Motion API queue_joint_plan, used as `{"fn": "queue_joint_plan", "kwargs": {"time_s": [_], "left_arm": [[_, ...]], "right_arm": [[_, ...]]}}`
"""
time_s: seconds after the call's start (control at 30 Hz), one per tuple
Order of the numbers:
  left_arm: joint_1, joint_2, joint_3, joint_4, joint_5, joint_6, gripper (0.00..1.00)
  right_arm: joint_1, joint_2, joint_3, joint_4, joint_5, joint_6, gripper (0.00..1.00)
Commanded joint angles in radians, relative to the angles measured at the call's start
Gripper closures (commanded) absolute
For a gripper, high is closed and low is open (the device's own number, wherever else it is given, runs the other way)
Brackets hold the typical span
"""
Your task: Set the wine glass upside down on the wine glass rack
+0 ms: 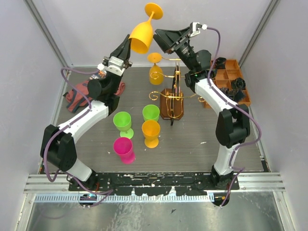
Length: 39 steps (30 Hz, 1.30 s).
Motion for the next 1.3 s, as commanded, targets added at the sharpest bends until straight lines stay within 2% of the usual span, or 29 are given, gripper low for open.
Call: {"fn": "queue_joint_plan", "kwargs": {"time_s": [0.0,0.13,0.4,0.53,0.9,1.03,1.13,1.27], "left_arm": [[-0.004,-0.035,-0.006,0.076,0.007,0.021,1.0],[-0.004,-0.034,-0.005,0.073,0.017,0.016,1.0],[-0.003,-0.029,0.005,0.043,0.055,0.016,1.0],[-0.003,-0.022,0.012,0.041,0.063,0.01,1.0],[-0.003,-0.004,0.031,0.016,0.114,0.001,1.0],[-0.003,-0.003,0.029,0.014,0.107,0.004,0.99],[-0.004,-0.004,0.025,0.014,0.105,0.004,0.98],[-0.004,-0.008,0.02,0.011,0.11,0.004,0.91]], "right_arm": [[0.002,0.076,0.116,0.289,0.053,0.176,0.08],[0.002,0.126,0.162,0.3,0.062,0.208,0.12],[0.009,0.172,0.243,0.28,0.065,0.166,0.16],[0.011,0.194,0.275,0.279,0.069,0.162,0.22],[0.025,0.2,0.301,0.243,0.062,0.107,0.33],[0.025,0.19,0.295,0.232,0.053,0.089,0.47],[0.025,0.185,0.284,0.232,0.052,0.089,0.63],[0.025,0.182,0.281,0.23,0.051,0.089,0.83]]}}
